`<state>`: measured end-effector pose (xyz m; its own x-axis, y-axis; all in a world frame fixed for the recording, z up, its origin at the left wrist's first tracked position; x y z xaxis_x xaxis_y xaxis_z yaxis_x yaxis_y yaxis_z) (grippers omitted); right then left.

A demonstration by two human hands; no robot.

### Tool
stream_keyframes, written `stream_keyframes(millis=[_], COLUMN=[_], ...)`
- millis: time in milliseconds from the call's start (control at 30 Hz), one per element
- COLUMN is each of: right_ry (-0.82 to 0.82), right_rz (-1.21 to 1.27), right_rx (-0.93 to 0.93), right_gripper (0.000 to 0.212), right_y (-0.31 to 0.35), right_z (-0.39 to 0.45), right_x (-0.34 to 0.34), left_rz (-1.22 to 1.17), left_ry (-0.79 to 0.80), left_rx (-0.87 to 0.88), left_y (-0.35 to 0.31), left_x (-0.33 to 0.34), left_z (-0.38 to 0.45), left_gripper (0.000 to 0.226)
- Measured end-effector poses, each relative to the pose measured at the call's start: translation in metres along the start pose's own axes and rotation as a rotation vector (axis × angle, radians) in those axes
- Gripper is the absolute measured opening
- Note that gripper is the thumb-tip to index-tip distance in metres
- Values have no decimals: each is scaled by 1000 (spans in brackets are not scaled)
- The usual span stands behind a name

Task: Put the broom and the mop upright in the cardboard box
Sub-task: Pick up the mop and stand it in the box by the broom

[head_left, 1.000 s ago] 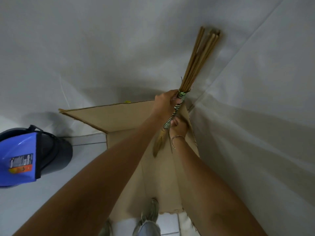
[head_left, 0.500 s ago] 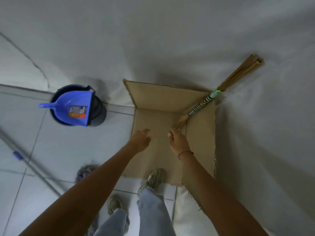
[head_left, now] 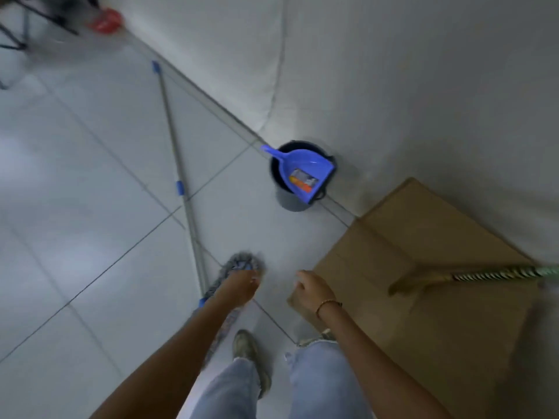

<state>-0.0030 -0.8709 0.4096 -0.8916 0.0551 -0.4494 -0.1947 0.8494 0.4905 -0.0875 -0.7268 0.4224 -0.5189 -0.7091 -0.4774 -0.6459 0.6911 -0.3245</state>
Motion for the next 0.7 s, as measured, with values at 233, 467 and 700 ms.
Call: stream_keyframes(millis=[233,467,700], right_ry=[62,167,274], right_rz=[-83,-242,-254], right_rx=[-62,-190,-184], right_gripper=[31,25,28], right_y=[170,300,398], right_z=[26,56,144], right_x=[67,112,172], left_rz=[-286,-416,-406], left_ry=[-196,-290,-279], left_rx=[-174,-194,-219], left_y=[189,288,409], left_x=[-65,-113,-171], left_z=[-94,-135,-112], left_gripper=[50,53,45])
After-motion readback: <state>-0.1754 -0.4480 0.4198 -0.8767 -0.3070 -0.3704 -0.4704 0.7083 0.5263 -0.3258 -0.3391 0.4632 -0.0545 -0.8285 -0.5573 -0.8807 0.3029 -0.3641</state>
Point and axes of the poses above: each hand's wrist, its own z-axis towards the middle knuckle, its own x-axis out of the palm, y = z × x, the point moved 10 cm from there along z, towards the middle knuckle, and after that the axes turned 9 degrees about y, right-handed, at the moved point
